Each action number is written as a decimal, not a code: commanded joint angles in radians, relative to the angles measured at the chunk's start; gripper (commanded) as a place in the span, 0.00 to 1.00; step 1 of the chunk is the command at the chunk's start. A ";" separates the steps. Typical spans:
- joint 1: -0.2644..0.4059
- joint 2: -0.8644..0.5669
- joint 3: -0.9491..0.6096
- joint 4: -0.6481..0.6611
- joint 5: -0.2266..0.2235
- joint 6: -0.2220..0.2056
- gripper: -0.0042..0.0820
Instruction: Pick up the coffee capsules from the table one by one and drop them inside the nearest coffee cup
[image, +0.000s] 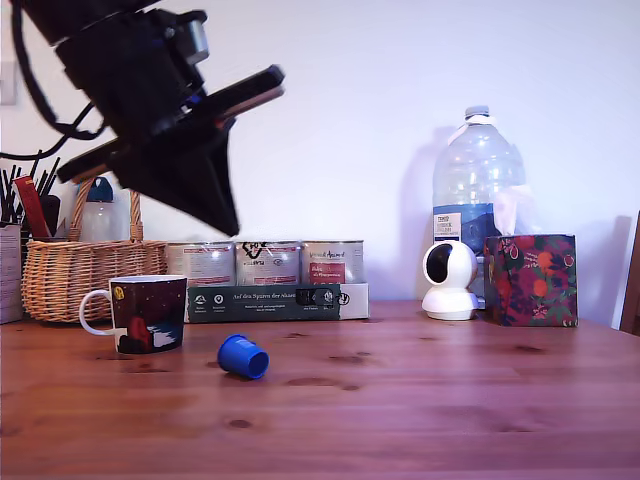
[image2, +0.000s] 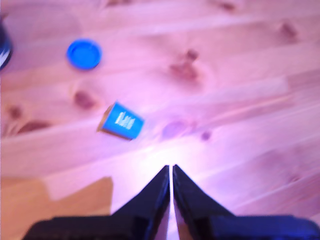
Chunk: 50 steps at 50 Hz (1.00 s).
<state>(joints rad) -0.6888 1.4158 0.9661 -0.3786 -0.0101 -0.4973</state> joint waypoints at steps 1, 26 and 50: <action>-0.005 0.002 -0.016 0.019 0.001 -0.010 0.03; -0.021 0.003 -0.016 0.096 -0.056 -0.206 0.81; -0.021 0.013 -0.016 0.005 -0.201 -0.454 0.82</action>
<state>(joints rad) -0.7067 1.4158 0.9661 -0.3813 -0.2050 -0.9237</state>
